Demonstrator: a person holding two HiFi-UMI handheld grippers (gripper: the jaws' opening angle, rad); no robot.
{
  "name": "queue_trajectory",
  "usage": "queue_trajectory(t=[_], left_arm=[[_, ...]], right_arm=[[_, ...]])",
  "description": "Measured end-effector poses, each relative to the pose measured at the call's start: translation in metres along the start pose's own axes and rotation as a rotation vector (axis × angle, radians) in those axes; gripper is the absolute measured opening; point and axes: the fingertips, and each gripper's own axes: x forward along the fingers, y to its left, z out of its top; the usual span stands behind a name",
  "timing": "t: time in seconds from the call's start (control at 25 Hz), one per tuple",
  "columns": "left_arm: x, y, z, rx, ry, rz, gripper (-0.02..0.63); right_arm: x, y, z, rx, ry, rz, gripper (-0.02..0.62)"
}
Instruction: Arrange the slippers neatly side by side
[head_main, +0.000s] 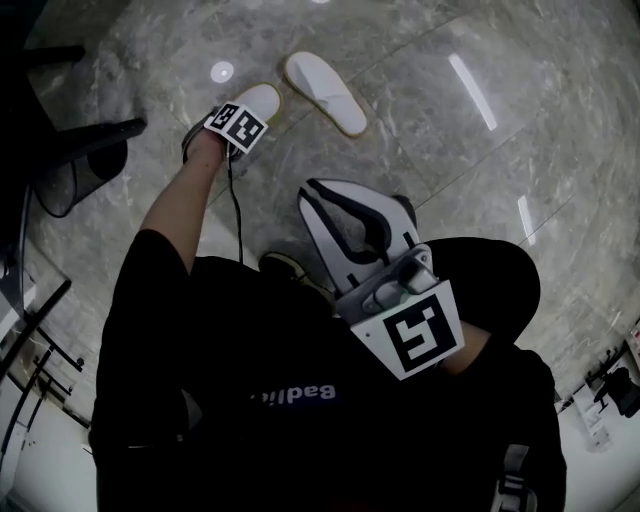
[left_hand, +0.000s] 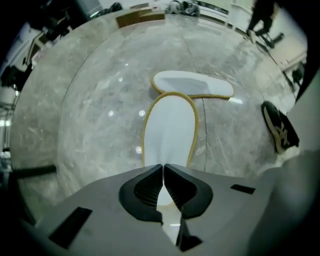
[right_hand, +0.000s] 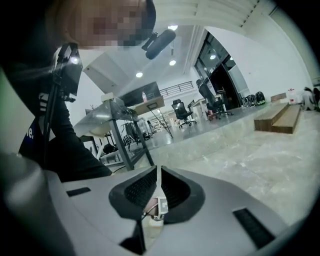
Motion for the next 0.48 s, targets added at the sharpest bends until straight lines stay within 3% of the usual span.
queue_trajectory(t=[0.2,0.36,0.48], left_arm=[[-0.016,-0.026,-0.016,-0.323,0.115,-0.169,0.012],[-0.014,-0.060,-0.020,-0.494,0.180,-0.285,0.012],[-0.012,-0.067,-0.004,-0.594,0.138,-0.347,0.012]], right_arm=[[0.007,0.004,0.030,0.047,-0.071,0.047,0.025],[0.006,-0.001,0.046,0.098,-0.106,0.066,0.025],[0.005,-0.010,0.052,0.138,-0.123,0.069,0.025]])
